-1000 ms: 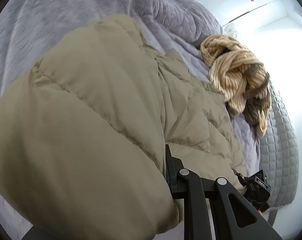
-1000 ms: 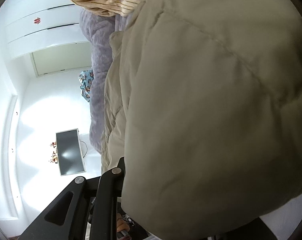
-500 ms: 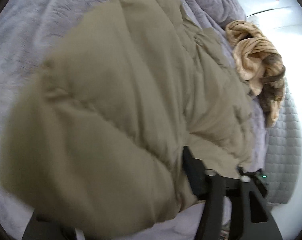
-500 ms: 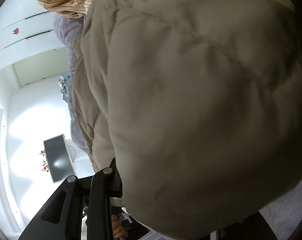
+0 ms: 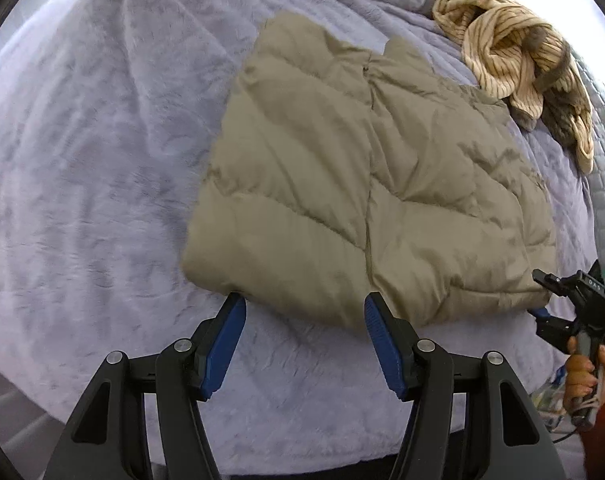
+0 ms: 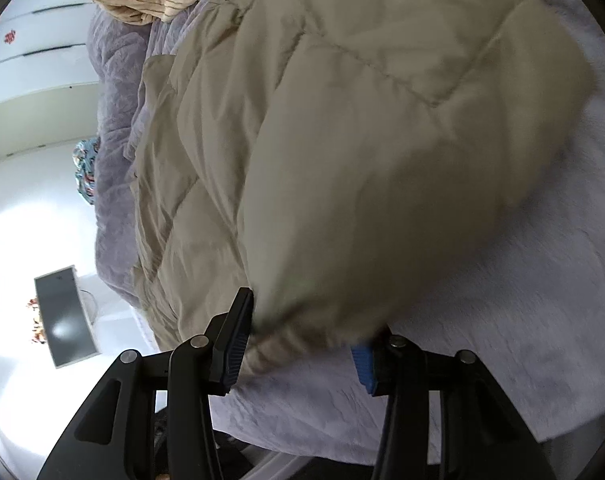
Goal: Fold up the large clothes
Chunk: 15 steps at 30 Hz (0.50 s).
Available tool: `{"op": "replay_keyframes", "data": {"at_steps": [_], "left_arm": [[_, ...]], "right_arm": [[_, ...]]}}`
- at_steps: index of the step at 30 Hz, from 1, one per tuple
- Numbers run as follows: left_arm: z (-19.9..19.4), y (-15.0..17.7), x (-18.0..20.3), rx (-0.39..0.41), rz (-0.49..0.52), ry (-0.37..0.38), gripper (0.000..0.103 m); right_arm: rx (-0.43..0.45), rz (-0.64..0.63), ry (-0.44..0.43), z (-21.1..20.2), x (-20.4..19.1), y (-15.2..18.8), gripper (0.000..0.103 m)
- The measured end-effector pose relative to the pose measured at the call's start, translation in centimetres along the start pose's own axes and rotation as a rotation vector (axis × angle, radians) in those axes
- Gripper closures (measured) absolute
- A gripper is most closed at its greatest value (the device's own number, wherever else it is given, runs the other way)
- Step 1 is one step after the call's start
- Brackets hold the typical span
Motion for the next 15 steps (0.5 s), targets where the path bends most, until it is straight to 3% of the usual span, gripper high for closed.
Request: {"op": "replay_keyframes", "data": {"at_steps": [8,15], "left_arm": [[-3.8,-1.6,0.3,0.091,0.008,-0.017,0.040],[-2.6,-3.4,1.2,0.079,-0.006,-0.030,0.040]], "right_arm": [[0.036,-0.095,0.103,-2.5,-0.6,1.2,0.053],[0.061,-0.205,0.159,-3.1,-3.8,2.3,0.053]]}}
Point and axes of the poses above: each gripper's, at about its wrist camera, not at the fingertips, and z roughly the way its jaws point, x to its right, y to its underside, the point moved 9 cm from there along z, roughly the way its jaws point, and after that the axes turned 5 degrees about -x, right-handed, at the moved point
